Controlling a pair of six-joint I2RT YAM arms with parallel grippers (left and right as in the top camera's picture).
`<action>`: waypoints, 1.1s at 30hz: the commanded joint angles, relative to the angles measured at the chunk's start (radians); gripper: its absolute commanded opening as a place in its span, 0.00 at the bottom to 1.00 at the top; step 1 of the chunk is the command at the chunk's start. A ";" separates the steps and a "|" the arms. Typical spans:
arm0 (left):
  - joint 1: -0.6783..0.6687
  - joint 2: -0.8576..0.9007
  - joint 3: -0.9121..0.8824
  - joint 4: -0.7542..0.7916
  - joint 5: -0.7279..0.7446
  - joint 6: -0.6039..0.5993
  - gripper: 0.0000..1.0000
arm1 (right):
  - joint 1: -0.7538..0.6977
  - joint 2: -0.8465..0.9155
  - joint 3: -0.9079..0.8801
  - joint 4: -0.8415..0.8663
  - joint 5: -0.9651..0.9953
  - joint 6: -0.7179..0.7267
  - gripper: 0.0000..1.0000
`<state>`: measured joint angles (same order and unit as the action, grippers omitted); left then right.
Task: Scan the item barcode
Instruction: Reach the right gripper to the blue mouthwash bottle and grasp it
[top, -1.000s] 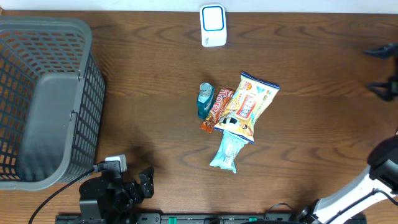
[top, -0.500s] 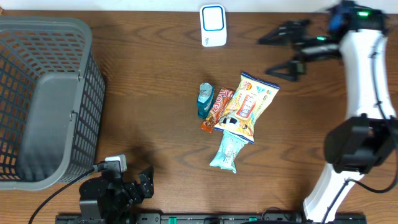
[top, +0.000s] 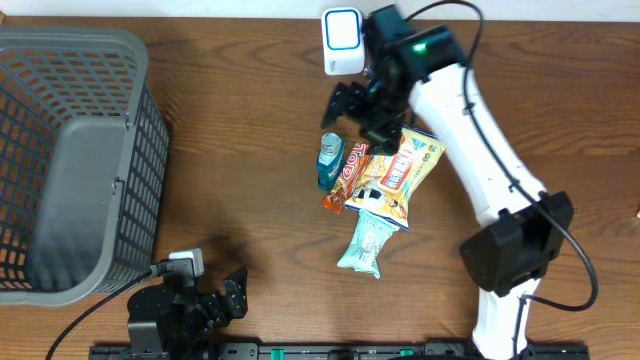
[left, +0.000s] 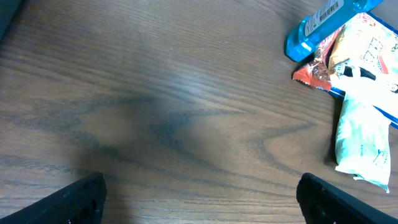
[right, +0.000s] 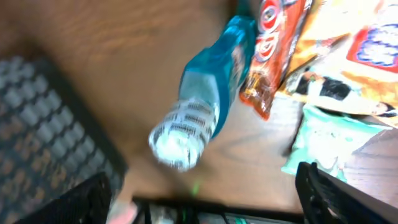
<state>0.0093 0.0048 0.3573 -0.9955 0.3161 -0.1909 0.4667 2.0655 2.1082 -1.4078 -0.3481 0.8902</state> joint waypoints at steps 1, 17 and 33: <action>0.001 -0.001 -0.006 -0.010 0.013 -0.009 0.98 | 0.051 -0.012 0.023 0.013 0.270 0.235 0.91; 0.001 -0.001 -0.006 -0.010 0.013 -0.009 0.98 | 0.172 0.115 0.023 0.053 0.420 0.291 0.93; 0.001 -0.001 -0.006 -0.010 0.013 -0.009 0.98 | 0.160 0.224 0.023 0.054 0.365 0.205 0.41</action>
<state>0.0093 0.0048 0.3573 -0.9955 0.3164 -0.1913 0.6388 2.2578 2.1254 -1.3476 0.0132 1.1408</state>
